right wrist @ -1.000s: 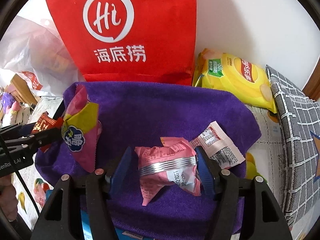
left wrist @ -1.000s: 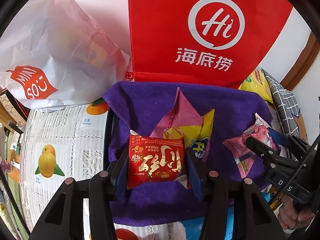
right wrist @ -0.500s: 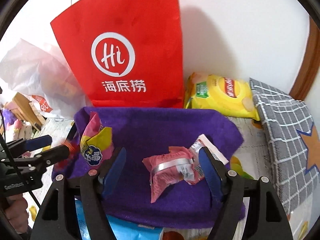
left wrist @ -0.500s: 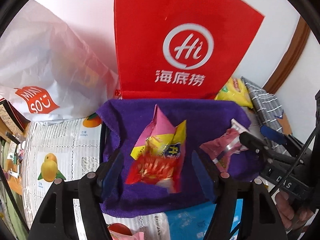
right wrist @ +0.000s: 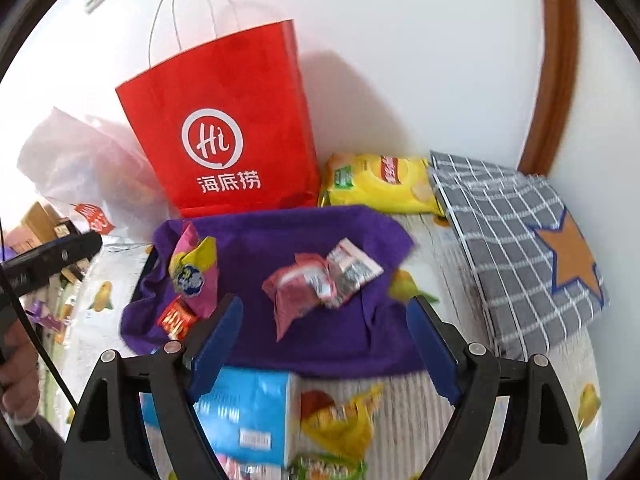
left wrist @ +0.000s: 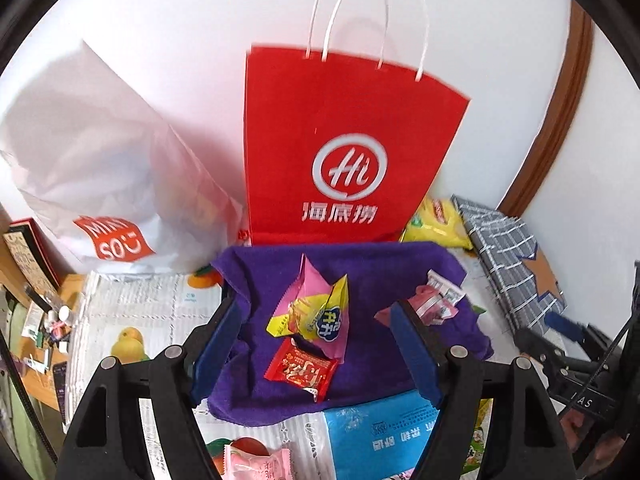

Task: Organize snacks
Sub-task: 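Move both open tools back toward the snacks lying on the bed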

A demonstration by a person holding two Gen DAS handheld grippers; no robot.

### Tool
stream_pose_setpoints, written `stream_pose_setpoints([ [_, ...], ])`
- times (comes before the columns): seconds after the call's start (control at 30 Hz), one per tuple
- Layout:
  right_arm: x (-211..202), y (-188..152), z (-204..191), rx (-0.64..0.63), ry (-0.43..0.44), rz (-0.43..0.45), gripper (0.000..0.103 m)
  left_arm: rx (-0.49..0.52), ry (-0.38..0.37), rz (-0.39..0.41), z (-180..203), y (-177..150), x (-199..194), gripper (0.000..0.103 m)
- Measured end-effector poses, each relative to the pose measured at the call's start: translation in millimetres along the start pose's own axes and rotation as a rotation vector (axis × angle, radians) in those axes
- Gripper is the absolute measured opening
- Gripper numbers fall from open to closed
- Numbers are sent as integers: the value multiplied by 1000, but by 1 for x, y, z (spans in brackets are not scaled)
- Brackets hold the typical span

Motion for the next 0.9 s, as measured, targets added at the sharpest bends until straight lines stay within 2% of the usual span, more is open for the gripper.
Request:
stream_pose_setpoints([
  [0.1,-14,-11,15,64,-22,24,84,11,-2,22,5,-5,-15,75],
  [0.2,-23,-21,30,124,-8,11,84,35,3,31,10,-13,-28,75],
  [0.3,-29,-30,40,114,-37,-18,83,56,9,34,12,-22,-39,75],
  [0.47,-44,-50,47,101,-67,7,83,32,5,38,1,-42,-55,75],
  [0.57,-48,-60,47,85,-68,5,76,-2,18,8,-11,-56,-53,75],
  [0.67,-46,-72,44,60,-77,-2,74,-31,36,-21,-22,-71,-50,75],
  [0.9,-18,-96,37,40,-13,-52,64,-90,53,-57,-38,-104,-49,75],
])
Point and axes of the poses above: each gripper's, at about its wrist camera, not at the fingertips, and x roughly the way its jaws point, z to its right, y to its top, the point moved 1 cm from there along x, roughly the way its jaws point
